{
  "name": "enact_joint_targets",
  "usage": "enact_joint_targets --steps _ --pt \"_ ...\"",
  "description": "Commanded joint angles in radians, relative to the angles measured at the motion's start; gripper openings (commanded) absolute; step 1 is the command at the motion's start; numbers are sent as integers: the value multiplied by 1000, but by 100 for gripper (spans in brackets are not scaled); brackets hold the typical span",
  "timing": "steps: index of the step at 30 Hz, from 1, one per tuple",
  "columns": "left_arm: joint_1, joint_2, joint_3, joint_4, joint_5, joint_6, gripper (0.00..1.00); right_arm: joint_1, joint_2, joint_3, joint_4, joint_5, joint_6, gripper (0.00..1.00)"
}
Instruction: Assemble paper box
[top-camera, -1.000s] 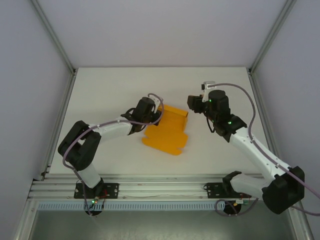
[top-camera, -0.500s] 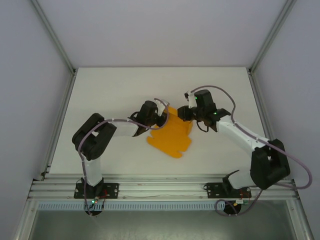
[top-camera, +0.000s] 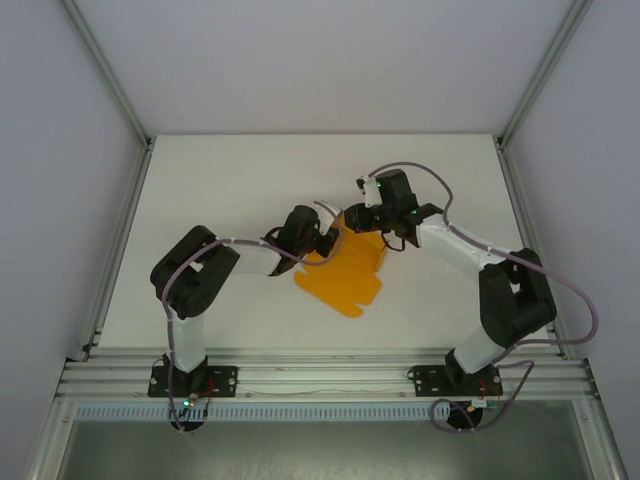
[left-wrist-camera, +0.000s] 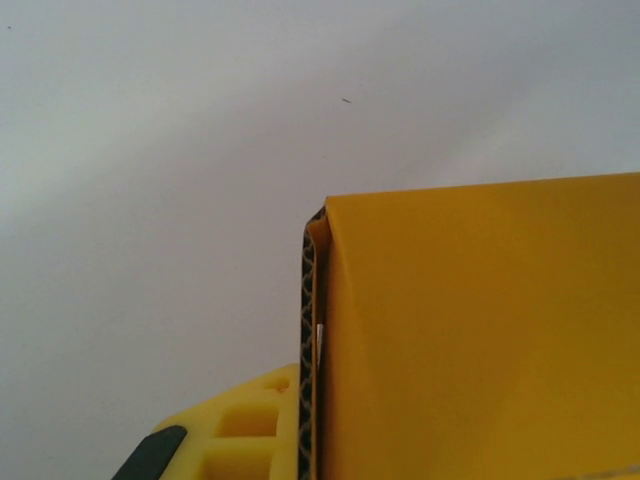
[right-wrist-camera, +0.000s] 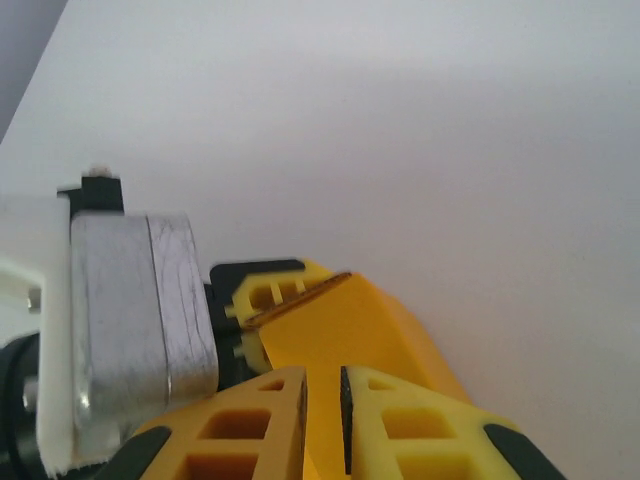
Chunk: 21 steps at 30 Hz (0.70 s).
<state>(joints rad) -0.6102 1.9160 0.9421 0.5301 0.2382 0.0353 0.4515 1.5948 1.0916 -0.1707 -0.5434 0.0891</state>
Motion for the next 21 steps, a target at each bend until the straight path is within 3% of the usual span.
enact_joint_targets --steps 1,6,10,15,21 --pt "-10 29 -26 56 -20 37 0 1 46 49 37 15 16 17" --pt "-13 39 -34 64 -24 27 0 1 120 70 28 -17 49 14" --pt "-13 42 -41 74 -38 13 12 1 143 46 40 -69 66 12" --pt "-13 55 -54 97 -37 -15 19 1 132 -49 74 -65 57 10" --pt "-13 54 -82 114 -43 -46 25 40 72 -196 133 8 -135 8"
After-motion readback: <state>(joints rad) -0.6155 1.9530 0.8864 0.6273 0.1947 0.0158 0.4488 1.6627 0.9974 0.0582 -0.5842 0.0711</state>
